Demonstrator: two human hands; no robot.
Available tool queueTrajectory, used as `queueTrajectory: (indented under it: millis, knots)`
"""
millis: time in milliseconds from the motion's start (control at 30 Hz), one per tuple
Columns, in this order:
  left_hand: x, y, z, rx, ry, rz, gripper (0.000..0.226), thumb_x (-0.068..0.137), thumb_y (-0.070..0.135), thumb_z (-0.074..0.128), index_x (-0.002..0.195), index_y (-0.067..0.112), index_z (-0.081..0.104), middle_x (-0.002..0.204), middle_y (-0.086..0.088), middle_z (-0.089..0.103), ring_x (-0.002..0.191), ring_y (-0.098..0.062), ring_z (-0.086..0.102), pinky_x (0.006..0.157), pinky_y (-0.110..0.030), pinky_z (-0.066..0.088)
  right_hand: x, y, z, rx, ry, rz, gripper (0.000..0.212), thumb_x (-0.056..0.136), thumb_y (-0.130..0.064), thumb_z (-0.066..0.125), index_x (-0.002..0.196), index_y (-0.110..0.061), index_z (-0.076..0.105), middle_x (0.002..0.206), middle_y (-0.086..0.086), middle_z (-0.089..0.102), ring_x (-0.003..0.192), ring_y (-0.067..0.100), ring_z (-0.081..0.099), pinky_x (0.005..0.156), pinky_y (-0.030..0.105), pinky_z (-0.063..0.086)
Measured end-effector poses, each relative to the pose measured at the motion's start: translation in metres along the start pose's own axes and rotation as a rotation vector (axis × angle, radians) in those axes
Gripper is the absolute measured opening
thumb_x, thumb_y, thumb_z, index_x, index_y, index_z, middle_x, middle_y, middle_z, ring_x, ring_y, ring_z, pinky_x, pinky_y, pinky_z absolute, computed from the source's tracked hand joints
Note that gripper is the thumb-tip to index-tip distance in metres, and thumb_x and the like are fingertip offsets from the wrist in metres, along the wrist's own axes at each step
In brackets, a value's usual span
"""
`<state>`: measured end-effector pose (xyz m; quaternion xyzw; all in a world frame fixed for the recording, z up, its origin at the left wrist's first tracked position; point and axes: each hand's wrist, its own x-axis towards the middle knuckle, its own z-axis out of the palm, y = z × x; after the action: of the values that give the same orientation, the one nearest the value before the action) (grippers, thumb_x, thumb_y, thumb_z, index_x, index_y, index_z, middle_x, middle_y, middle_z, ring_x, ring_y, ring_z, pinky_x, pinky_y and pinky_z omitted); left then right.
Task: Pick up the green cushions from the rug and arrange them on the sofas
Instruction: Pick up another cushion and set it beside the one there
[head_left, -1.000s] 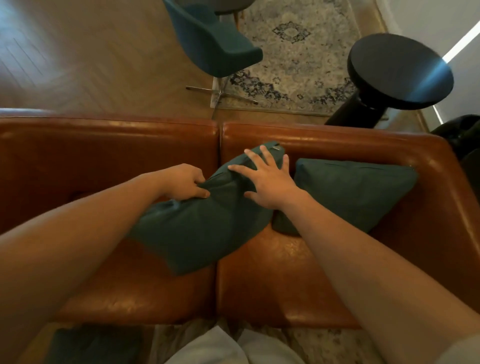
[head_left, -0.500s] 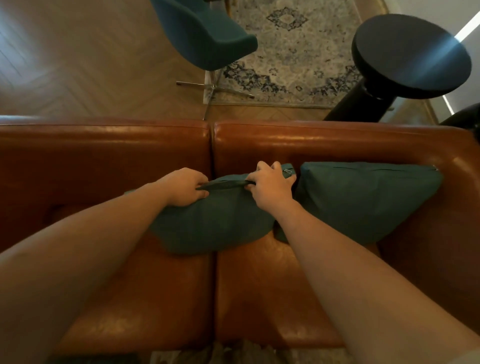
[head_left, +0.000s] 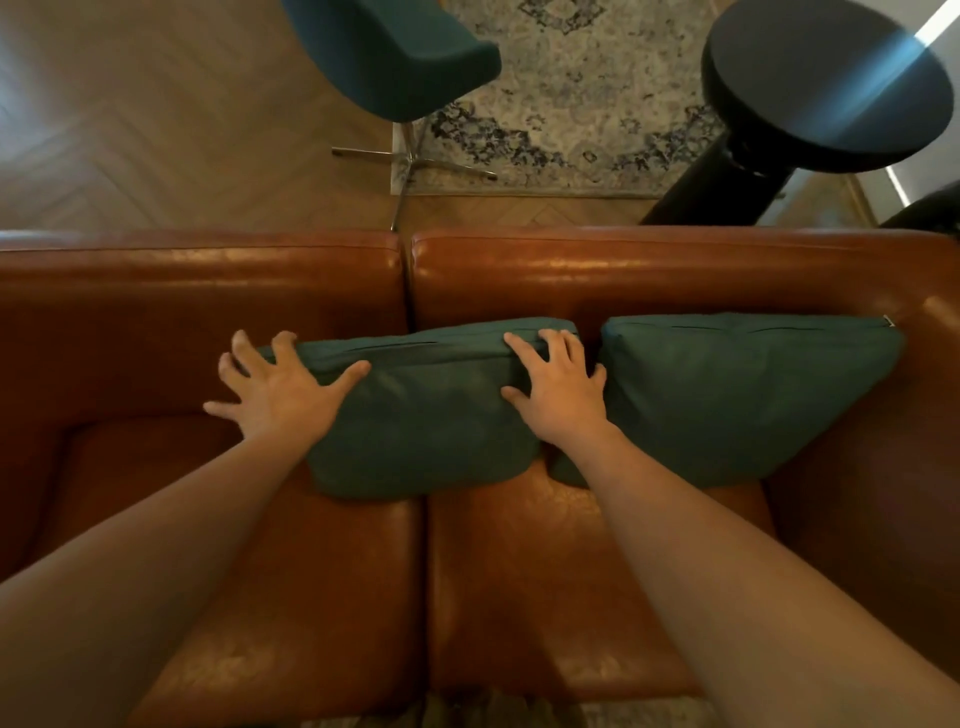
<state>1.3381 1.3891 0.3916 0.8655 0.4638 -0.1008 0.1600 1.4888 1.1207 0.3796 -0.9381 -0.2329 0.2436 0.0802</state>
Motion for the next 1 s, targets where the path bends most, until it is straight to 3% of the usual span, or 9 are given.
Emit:
queueTrajectory:
  millis: [100,200,300,400,533,633,767,900,1000]
  knots:
    - [0.006,-0.008,-0.001,-0.102,-0.12,0.086,0.097,0.075,0.09,0.056,0.153,0.037,0.036,0.169,-0.009,0.006,0.154,-0.045,-0.004,0.12,-0.07,0.021,0.0,0.002,0.003,0.073,-0.08,0.038,0.073,0.109,-0.049,0.057,0.17,-0.047,0.018,0.176,0.002,0.014,0.165,0.031,0.002,0.121,0.072,0.029]
    - [0.01,-0.018,-0.009,-0.244,-0.113,0.131,0.091,0.079,0.071,0.075,0.154,0.039,0.036,0.17,-0.006,0.001,0.156,-0.042,0.001,0.123,-0.063,0.022,0.002,0.003,-0.003,0.094,-0.13,0.043,0.073,0.109,-0.05,0.055,0.17,-0.047,0.016,0.177,0.002,0.014,0.164,0.032,0.005,0.123,0.068,0.029]
    - [0.005,-0.032,-0.014,-0.468,0.028,-0.083,0.112,0.074,0.06,0.086,0.161,0.03,0.022,0.17,-0.01,0.005,0.154,-0.041,0.022,0.121,-0.057,0.033,0.0,0.003,-0.008,0.091,0.014,0.045,0.075,0.107,-0.051,0.059,0.17,-0.047,0.017,0.179,0.004,0.006,0.164,0.035,0.003,0.127,0.064,0.023]
    - [0.007,-0.041,-0.007,-0.782,-0.077,-0.424,0.128,0.069,0.061,0.088,0.165,0.023,0.013,0.166,-0.015,0.03,0.147,-0.043,0.038,0.113,-0.063,0.041,-0.001,0.006,-0.004,0.382,0.19,0.222,0.09,0.102,-0.042,0.071,0.172,-0.039,0.013,0.179,0.008,0.004,0.163,0.038,0.01,0.128,0.057,0.028]
    - [0.005,-0.035,0.0,-1.125,-0.255,-0.438,0.084,0.085,0.047,0.082,0.156,0.031,0.039,0.155,-0.003,0.05,0.144,-0.036,0.046,0.107,-0.069,0.045,-0.001,0.006,0.004,1.116,0.073,0.458,0.11,0.098,-0.031,0.08,0.169,-0.051,-0.002,0.173,0.004,0.032,0.149,0.032,0.045,0.115,0.058,0.049]
    - [0.008,-0.024,-0.006,-1.134,-0.206,-0.386,0.069,0.091,0.044,0.077,0.152,0.035,0.044,0.15,0.001,0.055,0.14,-0.033,0.051,0.107,-0.066,0.047,-0.008,0.004,0.009,1.151,0.053,0.417,0.1,0.101,-0.024,0.076,0.167,-0.055,0.008,0.166,0.0,0.041,0.124,0.02,0.052,0.091,0.049,0.062]
    - [0.018,-0.021,-0.014,-1.091,-0.189,-0.332,0.059,0.095,0.042,0.074,0.148,0.035,0.049,0.145,0.004,0.059,0.134,-0.03,0.055,0.103,-0.063,0.051,-0.012,0.001,0.014,1.196,0.059,0.397,0.095,0.102,-0.021,0.076,0.168,-0.054,0.016,0.163,-0.002,0.042,0.102,0.013,0.058,0.085,0.045,0.063]
    - [0.022,-0.023,-0.014,-1.11,-0.212,-0.38,0.06,0.097,0.038,0.072,0.15,0.031,0.046,0.148,0.0,0.057,0.137,-0.033,0.053,0.104,-0.066,0.05,-0.011,-0.002,0.017,1.225,0.102,0.327,0.095,0.1,-0.018,0.077,0.166,-0.055,0.02,0.167,-0.001,0.042,0.145,0.026,0.051,0.113,0.057,0.053]
    - [0.019,-0.03,-0.009,-1.139,-0.192,-0.428,0.058,0.098,0.034,0.071,0.15,0.028,0.045,0.15,-0.002,0.055,0.138,-0.034,0.052,0.104,-0.066,0.049,-0.01,-0.004,0.017,1.279,0.076,0.273,0.093,0.101,-0.012,0.075,0.166,-0.054,0.023,0.171,-0.001,0.038,0.153,0.026,0.045,0.119,0.058,0.047]
